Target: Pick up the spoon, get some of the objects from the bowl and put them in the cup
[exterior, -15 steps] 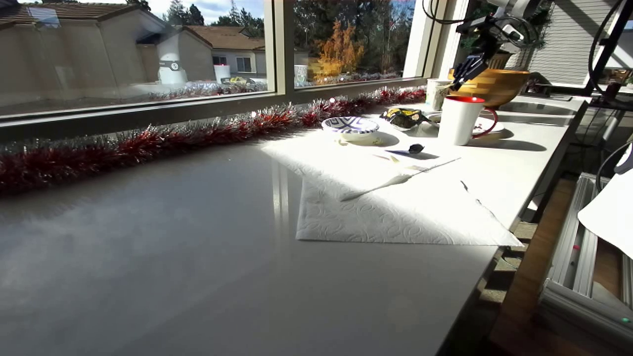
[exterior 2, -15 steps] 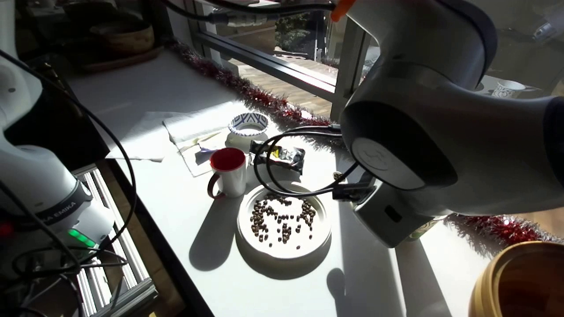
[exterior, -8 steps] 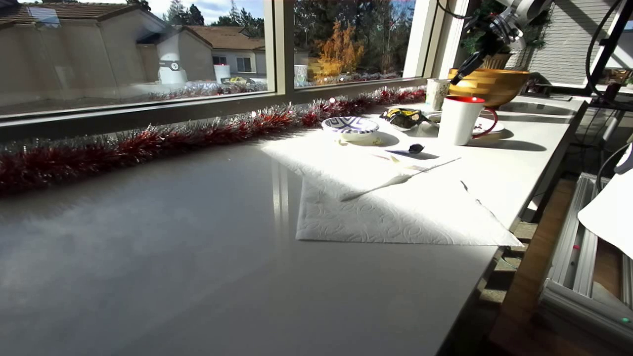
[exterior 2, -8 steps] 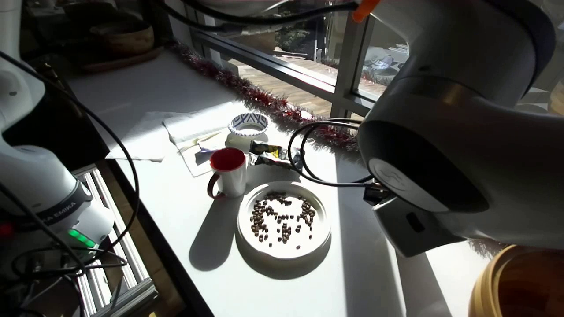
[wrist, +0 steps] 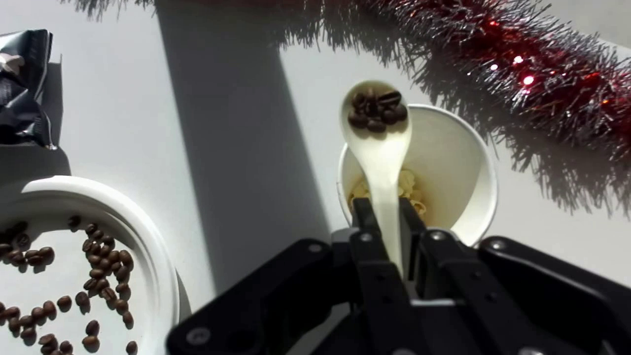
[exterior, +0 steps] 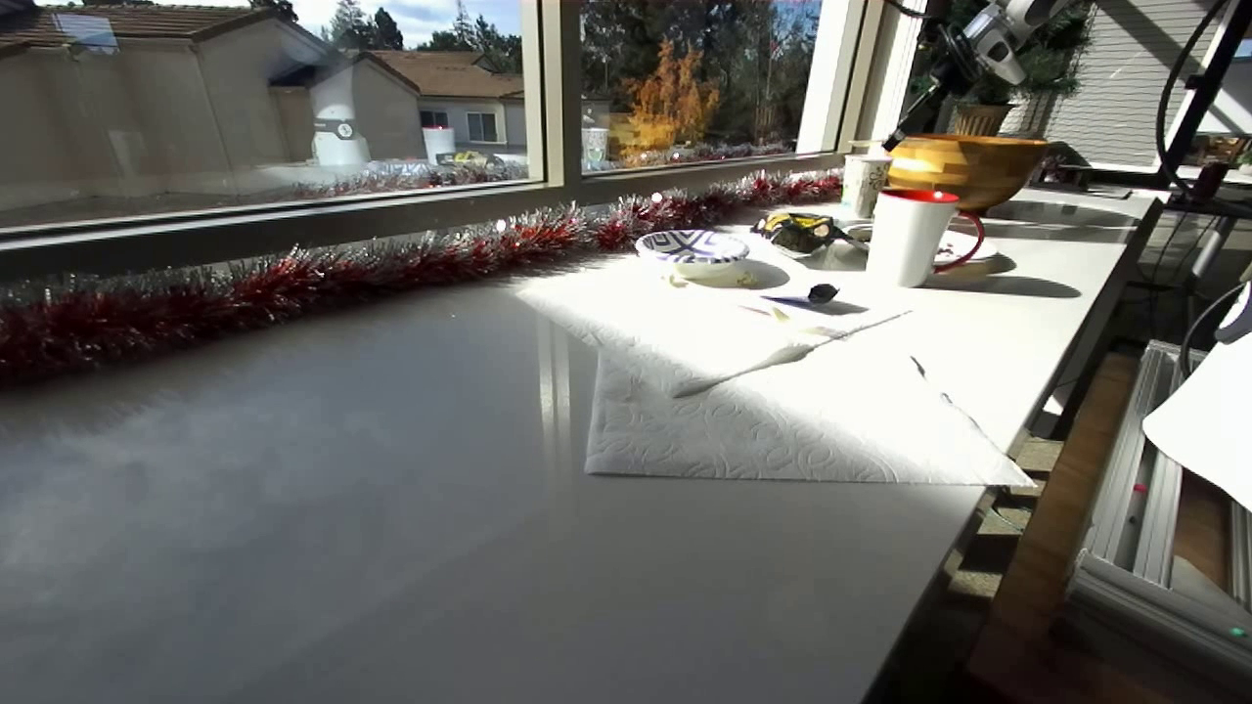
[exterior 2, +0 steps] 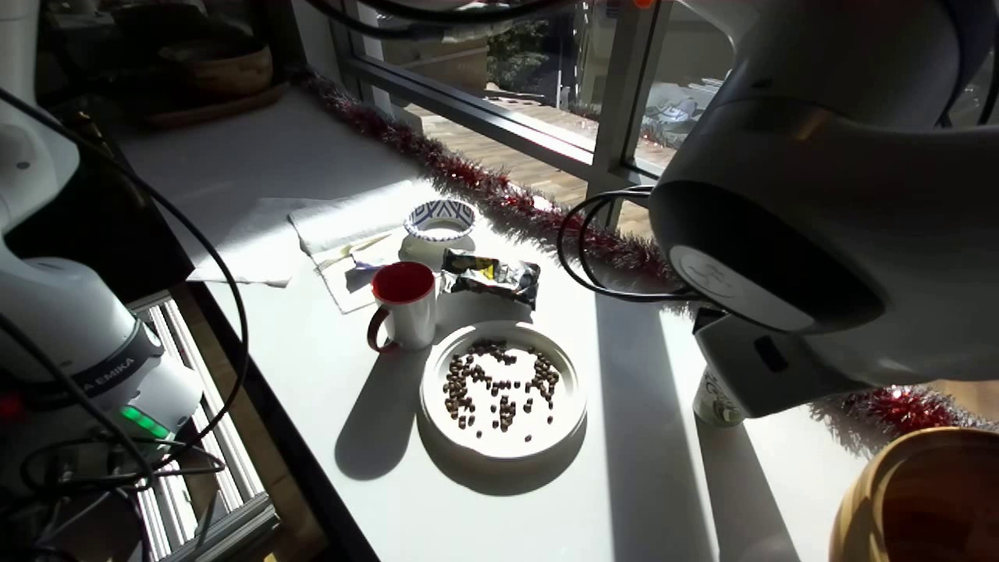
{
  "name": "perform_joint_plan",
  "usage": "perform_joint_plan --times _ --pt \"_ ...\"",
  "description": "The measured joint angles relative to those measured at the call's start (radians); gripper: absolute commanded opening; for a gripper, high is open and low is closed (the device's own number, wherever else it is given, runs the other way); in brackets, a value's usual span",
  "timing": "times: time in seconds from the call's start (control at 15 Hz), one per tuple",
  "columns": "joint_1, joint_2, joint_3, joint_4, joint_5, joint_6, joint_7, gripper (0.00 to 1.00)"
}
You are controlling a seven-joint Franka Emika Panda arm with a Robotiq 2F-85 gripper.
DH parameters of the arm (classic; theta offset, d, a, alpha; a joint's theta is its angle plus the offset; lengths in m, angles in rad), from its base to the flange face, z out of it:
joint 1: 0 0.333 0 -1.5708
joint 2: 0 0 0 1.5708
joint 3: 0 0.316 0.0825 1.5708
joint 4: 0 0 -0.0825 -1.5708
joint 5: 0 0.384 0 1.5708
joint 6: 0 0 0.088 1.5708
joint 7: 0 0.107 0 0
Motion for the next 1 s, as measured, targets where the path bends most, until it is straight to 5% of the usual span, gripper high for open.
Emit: perform_joint_plan --times 0.13,0.2,1.0 --pt "0.004 0.0 0.001 0.0 0.0 0.009 0.001 0.14" --pt "0.004 0.0 0.001 0.0 0.0 0.009 0.001 0.03" --pt "0.002 0.0 0.0 -0.026 -0.002 0.155 -0.046 0.03"
